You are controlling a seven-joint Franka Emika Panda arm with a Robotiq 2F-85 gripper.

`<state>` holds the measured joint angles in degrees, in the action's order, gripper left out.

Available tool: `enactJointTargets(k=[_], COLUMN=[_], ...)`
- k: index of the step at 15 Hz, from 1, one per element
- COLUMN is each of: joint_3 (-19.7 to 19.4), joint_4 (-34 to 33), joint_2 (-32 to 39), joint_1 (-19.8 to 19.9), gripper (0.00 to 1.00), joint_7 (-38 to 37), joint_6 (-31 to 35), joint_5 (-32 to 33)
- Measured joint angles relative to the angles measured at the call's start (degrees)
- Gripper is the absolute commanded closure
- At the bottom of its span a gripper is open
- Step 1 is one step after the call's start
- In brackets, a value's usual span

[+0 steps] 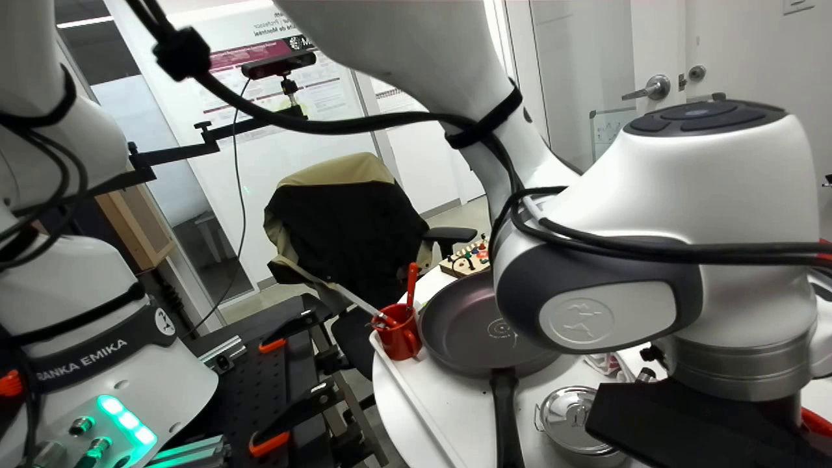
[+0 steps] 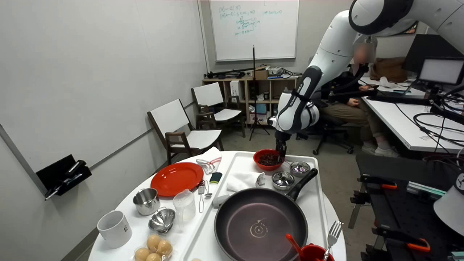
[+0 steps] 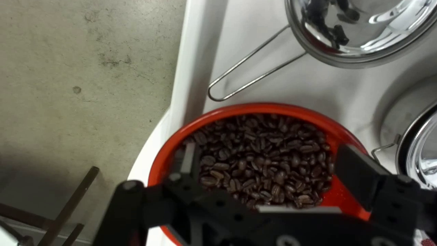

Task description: Move the red bowl backwards.

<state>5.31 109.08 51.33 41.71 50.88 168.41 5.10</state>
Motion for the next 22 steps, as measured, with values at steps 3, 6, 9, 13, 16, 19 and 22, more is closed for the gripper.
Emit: enactJointTargets(k=[3, 6, 9, 13, 16, 19, 22], joint_3=[0.24, 0.64, 1.13, 1.41, 1.42, 1.50, 1.94], joint_4=[-0.67, -1.32, -2.32, -3.99, -5.24, -6.35, -7.46], joint_2=[0.29, 0.70, 1.68, 3.32, 4.46, 5.39, 6.32], joint_1=[-0.10, -0.12, -0.12, -0.23, -0.38, -0.47, -0.47], gripper=[0.00, 0.00, 0.00, 0.00, 0.00, 0.00, 0.00], joint_7=[0.06, 0.15, 0.29, 0.35, 0.35, 0.35, 0.36], joint_6=[0.00, 0.00, 0.00, 0.00, -0.01, -0.04, -0.14], joint_5=[0.14, 0.19, 0.20, 0.29, 0.50, 0.85, 0.93])
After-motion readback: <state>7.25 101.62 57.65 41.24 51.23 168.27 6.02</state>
